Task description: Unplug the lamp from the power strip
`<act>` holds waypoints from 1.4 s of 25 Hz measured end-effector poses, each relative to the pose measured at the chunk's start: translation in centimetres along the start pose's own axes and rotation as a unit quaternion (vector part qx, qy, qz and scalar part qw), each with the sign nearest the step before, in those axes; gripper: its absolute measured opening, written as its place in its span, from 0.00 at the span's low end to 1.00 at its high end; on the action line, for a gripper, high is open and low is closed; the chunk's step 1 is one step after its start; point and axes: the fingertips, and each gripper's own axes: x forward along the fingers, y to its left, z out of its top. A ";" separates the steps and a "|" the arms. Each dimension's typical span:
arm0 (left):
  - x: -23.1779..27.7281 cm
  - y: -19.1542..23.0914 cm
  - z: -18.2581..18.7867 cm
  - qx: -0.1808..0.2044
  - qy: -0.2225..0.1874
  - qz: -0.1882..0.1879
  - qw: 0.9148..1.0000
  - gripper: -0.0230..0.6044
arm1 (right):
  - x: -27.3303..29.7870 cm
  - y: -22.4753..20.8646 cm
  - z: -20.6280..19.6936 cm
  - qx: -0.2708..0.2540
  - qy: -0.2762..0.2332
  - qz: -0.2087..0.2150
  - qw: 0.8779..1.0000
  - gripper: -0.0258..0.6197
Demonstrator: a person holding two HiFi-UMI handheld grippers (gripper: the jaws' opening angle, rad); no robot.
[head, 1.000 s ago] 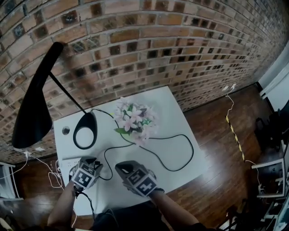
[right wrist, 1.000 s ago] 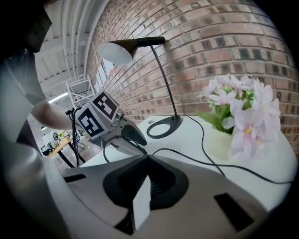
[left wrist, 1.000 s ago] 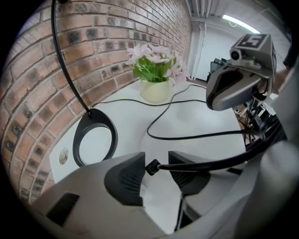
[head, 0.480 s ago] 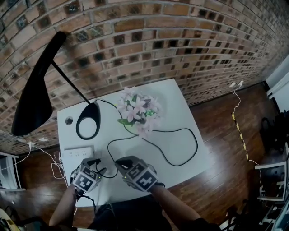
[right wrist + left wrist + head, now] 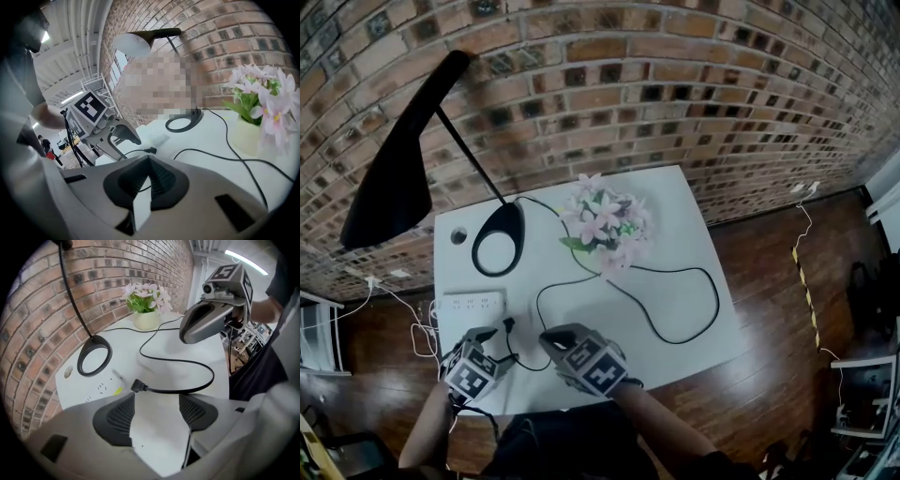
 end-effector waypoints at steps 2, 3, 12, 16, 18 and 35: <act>-0.7 0.4 -0.4 -0.012 -0.010 0.013 1.000 0.54 | 0.1 0.4 -0.1 -0.002 0.003 0.006 1.000 0.04; -1.1 0.7 -0.6 -0.020 -0.012 0.021 1.000 0.54 | 0.1 0.6 -0.2 -0.003 0.005 0.008 1.000 0.04; -4.0 2.9 -0.4 -0.116 -0.103 0.073 0.985 0.41 | 1.0 1.8 0.3 -0.025 0.014 0.032 0.999 0.04; -4.2 4.9 -0.2 -0.200 -0.146 0.089 0.965 0.08 | 1.0 2.1 0.9 -0.033 0.015 0.038 0.999 0.04; -3.8 5.2 0.1 -0.244 -0.153 0.068 0.955 0.08 | 0.8 2.0 1.1 -0.030 0.013 0.039 0.999 0.04; -5.8 4.5 6.6 -0.340 -0.290 -0.016 0.894 0.07 | -0.3 2.2 2.4 0.058 -0.024 0.065 0.996 0.04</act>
